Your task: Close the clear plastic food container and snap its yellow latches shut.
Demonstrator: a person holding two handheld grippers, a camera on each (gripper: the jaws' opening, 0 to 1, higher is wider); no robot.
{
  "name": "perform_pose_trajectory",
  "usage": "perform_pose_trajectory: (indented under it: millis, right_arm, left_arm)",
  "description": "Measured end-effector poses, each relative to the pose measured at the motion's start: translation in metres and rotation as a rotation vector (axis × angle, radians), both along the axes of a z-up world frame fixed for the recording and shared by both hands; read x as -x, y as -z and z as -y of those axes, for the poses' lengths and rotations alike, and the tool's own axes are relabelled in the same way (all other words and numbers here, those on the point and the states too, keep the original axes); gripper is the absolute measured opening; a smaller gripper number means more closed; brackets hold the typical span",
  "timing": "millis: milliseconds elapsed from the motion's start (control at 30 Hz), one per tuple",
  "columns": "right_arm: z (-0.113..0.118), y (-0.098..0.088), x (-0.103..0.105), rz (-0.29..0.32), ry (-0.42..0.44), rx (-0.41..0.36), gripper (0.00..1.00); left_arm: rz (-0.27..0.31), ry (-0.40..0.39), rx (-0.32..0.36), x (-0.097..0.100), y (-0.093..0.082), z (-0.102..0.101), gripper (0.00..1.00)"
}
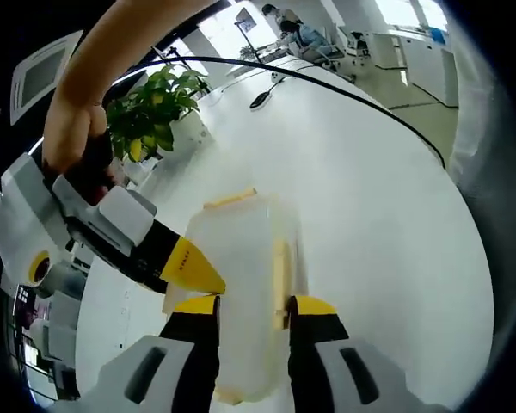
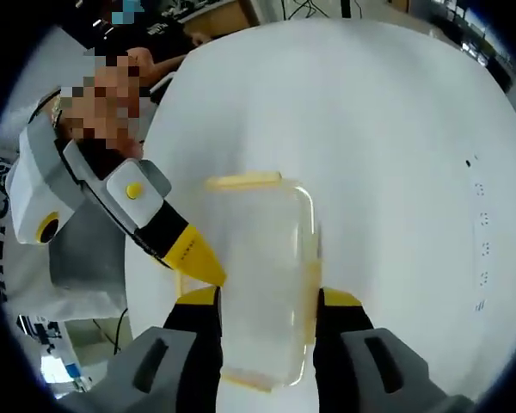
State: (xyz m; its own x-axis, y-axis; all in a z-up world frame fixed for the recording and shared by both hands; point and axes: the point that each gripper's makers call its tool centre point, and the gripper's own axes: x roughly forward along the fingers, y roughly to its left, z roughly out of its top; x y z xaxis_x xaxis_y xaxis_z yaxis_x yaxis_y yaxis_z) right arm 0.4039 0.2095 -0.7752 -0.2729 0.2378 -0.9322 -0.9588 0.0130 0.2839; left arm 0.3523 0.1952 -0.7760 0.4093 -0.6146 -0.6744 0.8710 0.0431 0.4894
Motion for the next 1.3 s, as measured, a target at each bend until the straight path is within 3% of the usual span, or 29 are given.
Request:
perform_pose_trajectory:
  millis: [367, 600, 700, 733, 867, 900, 967, 1100, 1300]
  right_arm:
    - [0.003, 0.001, 0.001, -0.003, 0.014, -0.011, 0.41]
    - [0.005, 0.000, 0.005, 0.054, 0.018, 0.000, 0.42]
    - [0.005, -0.001, 0.006, 0.092, 0.007, -0.013, 0.42]
    - [0.005, -0.001, 0.006, 0.105, -0.009, -0.025, 0.42]
    - [0.006, -0.002, 0.012, 0.159, -0.060, -0.061, 0.43]
    - [0.008, -0.002, 0.016, 0.157, -0.061, -0.064, 0.46]
    - [0.017, 0.001, 0.023, 0.150, -0.062, -0.035, 0.52]
    - [0.032, -0.002, 0.025, 0.184, -0.054, -0.027, 0.57]
    - [0.049, -0.004, 0.022, 0.280, 0.050, -0.057, 0.70]
  left_arm:
    - [0.010, -0.008, 0.004, 0.000, -0.001, 0.000, 0.25]
    - [0.003, -0.016, 0.011, 0.001, -0.002, 0.001, 0.26]
    - [-0.044, -0.012, 0.030, 0.001, -0.004, 0.001, 0.26]
    - [-0.095, -0.058, 0.071, 0.002, -0.005, 0.002, 0.26]
    - [-0.142, -0.089, 0.092, 0.001, -0.009, -0.001, 0.26]
    - [-0.179, -0.117, 0.122, 0.003, -0.009, -0.001, 0.27]
    - [-0.221, -0.186, 0.152, -0.001, -0.013, -0.008, 0.29]
    - [-0.208, -0.190, 0.158, -0.006, -0.025, -0.018, 0.37]
    - [-0.215, -0.228, 0.122, -0.022, -0.032, -0.039, 0.59]
